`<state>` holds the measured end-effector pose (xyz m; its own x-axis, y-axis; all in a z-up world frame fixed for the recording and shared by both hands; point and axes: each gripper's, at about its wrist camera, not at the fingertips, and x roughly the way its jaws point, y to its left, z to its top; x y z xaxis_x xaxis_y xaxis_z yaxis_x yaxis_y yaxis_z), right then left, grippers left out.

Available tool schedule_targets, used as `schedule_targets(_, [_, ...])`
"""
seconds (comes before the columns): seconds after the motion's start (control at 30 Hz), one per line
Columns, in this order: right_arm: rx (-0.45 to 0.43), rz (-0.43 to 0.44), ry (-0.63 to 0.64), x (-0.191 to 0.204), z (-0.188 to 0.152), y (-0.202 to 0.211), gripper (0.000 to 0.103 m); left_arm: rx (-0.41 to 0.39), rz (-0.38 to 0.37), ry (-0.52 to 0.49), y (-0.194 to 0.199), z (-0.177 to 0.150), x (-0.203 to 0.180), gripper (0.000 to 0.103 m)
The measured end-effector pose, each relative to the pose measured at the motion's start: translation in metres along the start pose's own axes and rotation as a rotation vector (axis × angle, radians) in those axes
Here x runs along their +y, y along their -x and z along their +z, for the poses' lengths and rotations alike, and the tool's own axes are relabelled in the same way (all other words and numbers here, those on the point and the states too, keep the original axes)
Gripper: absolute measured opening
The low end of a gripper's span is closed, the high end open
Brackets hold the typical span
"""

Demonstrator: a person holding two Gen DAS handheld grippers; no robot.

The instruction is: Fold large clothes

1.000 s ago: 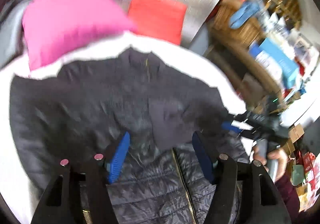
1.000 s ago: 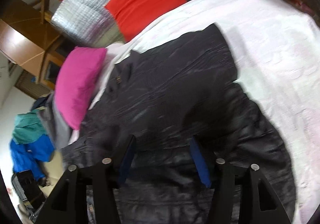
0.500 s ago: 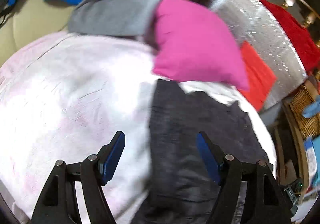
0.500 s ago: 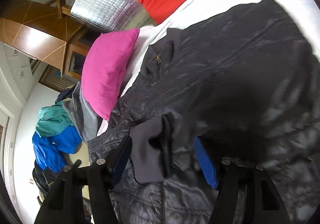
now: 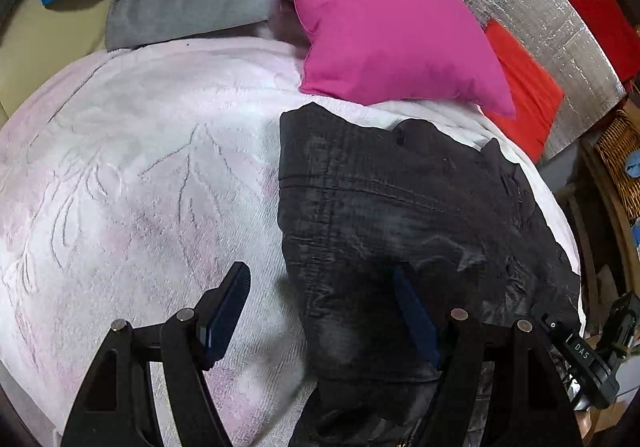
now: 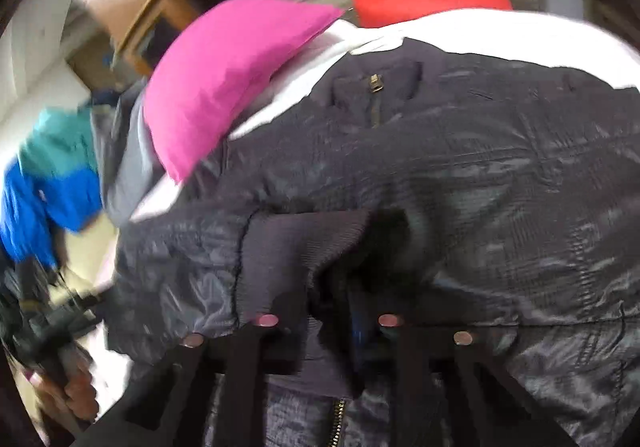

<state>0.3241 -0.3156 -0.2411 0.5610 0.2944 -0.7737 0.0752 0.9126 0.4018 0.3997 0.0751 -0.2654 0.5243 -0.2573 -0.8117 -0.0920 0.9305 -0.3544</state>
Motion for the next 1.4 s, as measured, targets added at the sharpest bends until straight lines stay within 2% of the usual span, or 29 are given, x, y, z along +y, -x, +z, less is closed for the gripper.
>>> schedule_targets(0.07, [-0.037,-0.001,0.011,0.003,0.001,0.012,0.014,-0.005,0.000,0.002,0.000,0.002,0.002,0.075])
schedule_targets(0.2, [-0.190,-0.016,0.002,-0.001,0.010,0.061,0.013,-0.041,0.009,-0.003,0.008,0.005,0.000,0.074])
schedule_targets(0.3, [-0.288,-0.041,-0.063,-0.025,0.018,0.097,0.013,-0.076,0.012,-0.036,0.013,0.005,-0.009,0.075])
schedule_targets(0.4, [-0.324,-0.091,-0.138,-0.058,0.022,0.118,0.013,-0.092,0.006,-0.078,0.014,0.003,-0.022,0.075])
schedule_targets(0.63, [-0.345,-0.231,-0.400,-0.158,0.017,0.149,0.013,-0.072,0.007,-0.201,-0.002,-0.010,-0.066,0.075])
schedule_targets(0.73, [-0.301,-0.169,-0.527,-0.194,0.010,0.150,0.013,-0.066,0.023,-0.246,-0.010,-0.015,-0.082,0.075])
schedule_targets(0.9, [-0.234,-0.159,-0.547,-0.203,0.010,0.138,0.016,-0.047,0.040,-0.267,-0.023,-0.017,-0.095,0.075])
schedule_targets(0.93, [-0.225,-0.150,-0.559,-0.206,0.009,0.138,0.020,-0.040,0.042,-0.262,-0.025,-0.017,-0.096,0.075])
schedule_targets(1.0, [-0.232,-0.142,-0.586,-0.211,0.010,0.138,0.042,-0.030,0.046,-0.252,-0.028,-0.016,-0.096,0.075])
schedule_targets(1.03, [-0.243,-0.143,-0.599,-0.214,0.010,0.139,0.071,-0.028,0.048,-0.249,-0.029,-0.016,-0.096,0.075])
schedule_targets(1.07, [-0.268,-0.144,-0.614,-0.218,0.007,0.141,0.086,-0.026,0.050,-0.244,-0.030,-0.014,-0.095,0.075])
schedule_targets(1.13, [-0.297,-0.141,-0.620,-0.223,0.005,0.147,0.086,-0.027,0.046,-0.229,-0.030,-0.011,-0.093,0.075])
schedule_targets(1.27, [-0.230,-0.103,-0.601,-0.227,0.006,0.129,0.086,-0.030,0.028,-0.176,-0.029,-0.003,-0.083,0.075])
schedule_targets(1.4, [-0.117,-0.138,-0.504,-0.214,0.007,0.099,0.083,0.017,0.009,-0.134,-0.040,-0.001,-0.075,0.075])
